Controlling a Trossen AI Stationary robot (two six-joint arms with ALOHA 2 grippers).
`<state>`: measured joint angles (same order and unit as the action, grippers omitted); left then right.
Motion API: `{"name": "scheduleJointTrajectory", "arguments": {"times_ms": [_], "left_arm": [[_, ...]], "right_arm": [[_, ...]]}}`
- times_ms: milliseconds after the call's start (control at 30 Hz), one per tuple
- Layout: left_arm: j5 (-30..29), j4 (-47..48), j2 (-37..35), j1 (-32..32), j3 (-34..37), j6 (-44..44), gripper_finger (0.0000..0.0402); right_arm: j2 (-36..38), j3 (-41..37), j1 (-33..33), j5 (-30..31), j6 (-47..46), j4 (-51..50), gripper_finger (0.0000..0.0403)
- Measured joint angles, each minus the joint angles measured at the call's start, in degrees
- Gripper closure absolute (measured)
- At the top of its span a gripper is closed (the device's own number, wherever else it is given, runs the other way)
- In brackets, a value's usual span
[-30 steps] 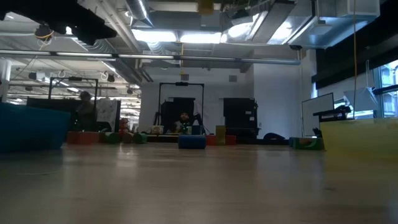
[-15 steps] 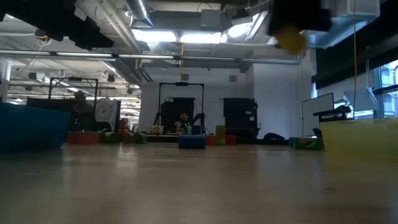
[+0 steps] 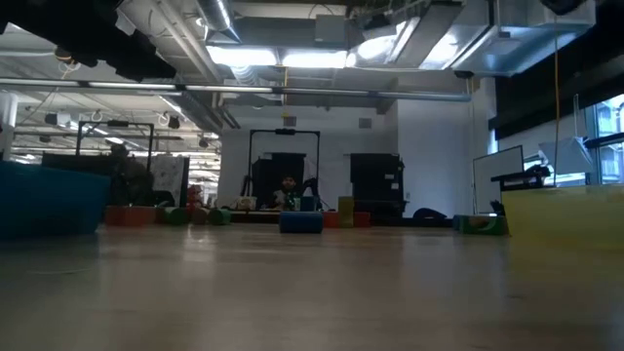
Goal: Sort blocks by size
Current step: Put the yellow cylindrical block into the orange bin
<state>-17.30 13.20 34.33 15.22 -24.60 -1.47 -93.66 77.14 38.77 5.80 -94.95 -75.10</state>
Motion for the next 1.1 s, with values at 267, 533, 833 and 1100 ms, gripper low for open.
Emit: {"name": "scheduleJointTrajectory", "arguments": {"times_ms": [267, 533, 833, 1100], "left_arm": [[0.02, -1.33, -0.02, 0.0, 0.0, -0.05, 0.021], [0.04, -2.2, -0.04, 0.0, 0.0, -1.32, 0.021], [0.04, -3.25, -0.02, 0.04, 0.0, -2.96, 0.021], [0.06, -5.19, 0.0, 0.04, 0.0, -2.82, 0.021]], "right_arm": [[-5.13, 0.0, 4.55, -4.06, -0.42, -2.66, 0.0253], [-8.02, -3.44, 7.12, -5.08, -2.36, 1.5, 0.0253], [-8.07, -10.98, 7.01, -8.44, -2.17, 8.52, 0.025], [-8.07, -12.5, 7.01, -8.99, -2.24, 8.05, 0.0249]]}}
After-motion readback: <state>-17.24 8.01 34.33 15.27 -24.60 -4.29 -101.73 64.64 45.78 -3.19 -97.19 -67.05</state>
